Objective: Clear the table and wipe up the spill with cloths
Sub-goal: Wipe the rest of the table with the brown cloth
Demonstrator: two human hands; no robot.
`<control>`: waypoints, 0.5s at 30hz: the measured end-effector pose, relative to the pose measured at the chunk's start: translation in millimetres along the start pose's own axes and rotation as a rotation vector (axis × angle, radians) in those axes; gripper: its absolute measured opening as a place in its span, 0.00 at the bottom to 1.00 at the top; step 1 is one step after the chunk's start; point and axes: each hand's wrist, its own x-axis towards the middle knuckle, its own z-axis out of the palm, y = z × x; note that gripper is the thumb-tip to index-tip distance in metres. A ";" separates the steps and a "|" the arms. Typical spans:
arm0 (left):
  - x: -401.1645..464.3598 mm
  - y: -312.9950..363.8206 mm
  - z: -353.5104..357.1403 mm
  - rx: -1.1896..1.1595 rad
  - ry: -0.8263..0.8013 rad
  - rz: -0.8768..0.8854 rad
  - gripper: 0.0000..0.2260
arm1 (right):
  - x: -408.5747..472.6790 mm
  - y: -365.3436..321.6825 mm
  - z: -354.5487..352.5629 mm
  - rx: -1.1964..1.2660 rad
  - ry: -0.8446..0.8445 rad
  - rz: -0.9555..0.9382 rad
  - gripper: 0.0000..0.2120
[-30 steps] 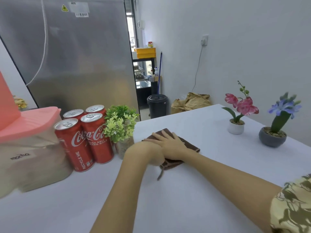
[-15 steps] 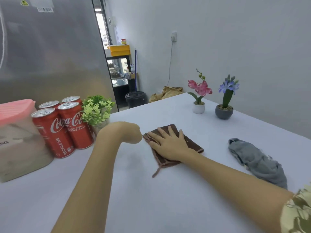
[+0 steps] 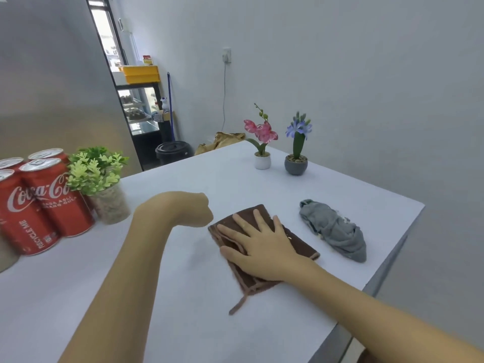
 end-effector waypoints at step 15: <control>39.6 29.3 -8.7 -0.063 -0.004 0.122 0.23 | -29.4 27.7 -46.7 0.325 0.087 0.027 0.22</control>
